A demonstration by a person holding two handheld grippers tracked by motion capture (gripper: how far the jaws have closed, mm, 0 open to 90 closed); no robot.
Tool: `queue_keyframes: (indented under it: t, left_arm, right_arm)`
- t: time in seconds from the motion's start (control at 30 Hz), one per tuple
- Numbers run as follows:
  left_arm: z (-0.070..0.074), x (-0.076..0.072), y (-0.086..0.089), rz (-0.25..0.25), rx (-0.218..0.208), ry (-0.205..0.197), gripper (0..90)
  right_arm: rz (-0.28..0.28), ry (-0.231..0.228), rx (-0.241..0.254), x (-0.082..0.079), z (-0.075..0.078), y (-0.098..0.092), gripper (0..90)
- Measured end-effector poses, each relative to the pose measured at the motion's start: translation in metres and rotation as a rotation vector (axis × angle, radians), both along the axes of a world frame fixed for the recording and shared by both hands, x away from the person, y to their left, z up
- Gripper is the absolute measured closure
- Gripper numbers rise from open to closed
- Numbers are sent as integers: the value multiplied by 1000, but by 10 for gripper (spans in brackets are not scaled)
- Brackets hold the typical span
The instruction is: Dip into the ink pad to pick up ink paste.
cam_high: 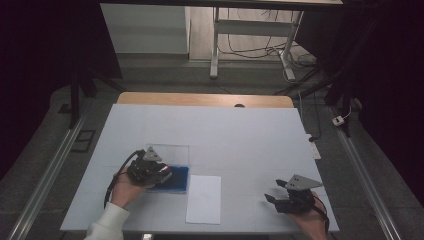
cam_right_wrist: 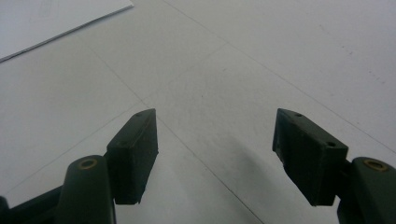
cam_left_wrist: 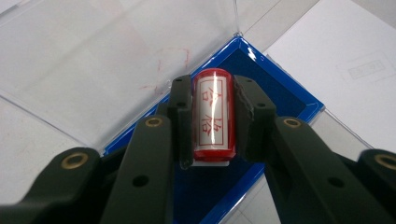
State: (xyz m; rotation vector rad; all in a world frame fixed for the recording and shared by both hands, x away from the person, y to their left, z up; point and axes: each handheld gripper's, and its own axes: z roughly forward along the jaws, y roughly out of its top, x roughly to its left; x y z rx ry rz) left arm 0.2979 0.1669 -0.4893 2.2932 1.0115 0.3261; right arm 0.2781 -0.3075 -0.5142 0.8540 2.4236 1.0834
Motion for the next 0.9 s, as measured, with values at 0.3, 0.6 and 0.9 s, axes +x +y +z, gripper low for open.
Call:
queue_keyframes:
  t: [0.3,0.6,0.9]
  left_arm:
    - [-1,1,0,0,4,6,708]
    - [-7,-2,-1,13,-2,-11,710]
    - [-7,-1,-1,4,-5,-13,711]
  right_arm:
    - [3,3,-7,0,0,1,313]
    - [3,3,-11,-1,0,2,315]
    - [6,2,-13,-1,0,3,315]
